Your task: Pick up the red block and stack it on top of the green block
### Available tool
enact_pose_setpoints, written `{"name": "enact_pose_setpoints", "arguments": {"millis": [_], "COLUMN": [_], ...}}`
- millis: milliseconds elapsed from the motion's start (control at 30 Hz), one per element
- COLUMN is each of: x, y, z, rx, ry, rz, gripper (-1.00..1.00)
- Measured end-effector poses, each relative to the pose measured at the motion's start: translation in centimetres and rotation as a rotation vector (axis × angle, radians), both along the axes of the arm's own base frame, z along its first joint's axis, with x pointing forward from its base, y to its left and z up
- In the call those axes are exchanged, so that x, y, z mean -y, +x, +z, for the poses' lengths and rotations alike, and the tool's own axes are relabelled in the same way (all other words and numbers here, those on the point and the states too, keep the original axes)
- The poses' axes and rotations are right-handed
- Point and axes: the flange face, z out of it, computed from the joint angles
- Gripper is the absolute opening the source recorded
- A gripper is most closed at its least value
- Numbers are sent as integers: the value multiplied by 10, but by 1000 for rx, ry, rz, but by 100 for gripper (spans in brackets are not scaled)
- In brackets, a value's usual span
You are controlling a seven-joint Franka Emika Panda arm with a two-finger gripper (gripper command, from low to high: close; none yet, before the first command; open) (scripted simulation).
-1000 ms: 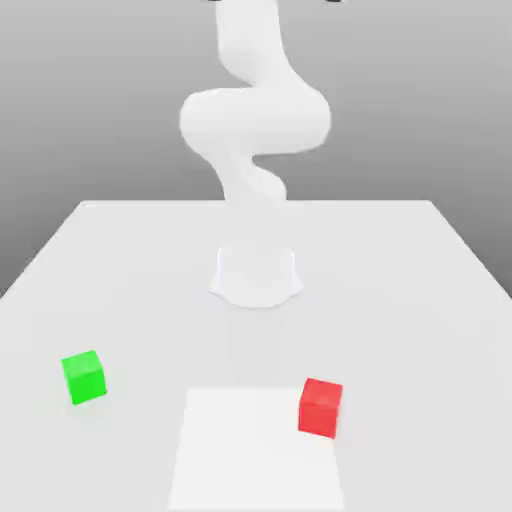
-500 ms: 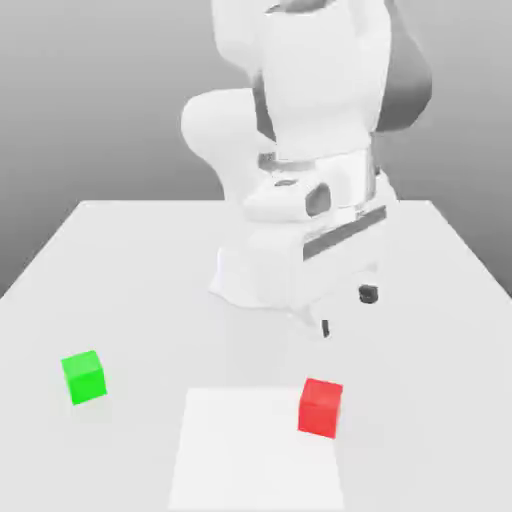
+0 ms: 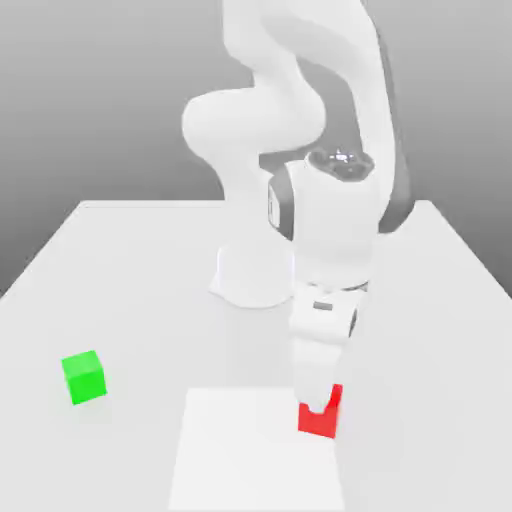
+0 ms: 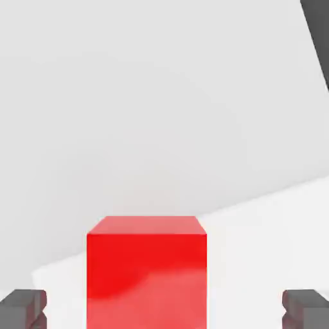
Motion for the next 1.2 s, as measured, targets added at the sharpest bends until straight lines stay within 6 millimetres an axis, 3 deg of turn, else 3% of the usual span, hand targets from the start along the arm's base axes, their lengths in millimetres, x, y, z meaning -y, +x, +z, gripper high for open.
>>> {"name": "enact_pose_setpoints", "arguments": {"millis": [200,233,467,800,1000,1033,1133,1200], "x": [1,1,1,0,2,9,80,108], "y": [-4,-6,-6,-1,-7,-5,5,5], "z": [-32,-38,-39,9,27,29,34,38], "rx": [-8,-11,-14,-3,-15,-16,-17,-17], "ry": [0,0,0,0,0,1,5,8], "rz": [-3,-4,-5,-2,-3,-17,-186,-246], "gripper": [0,-100,-100,-100,-100,-100,-100,-100]}}
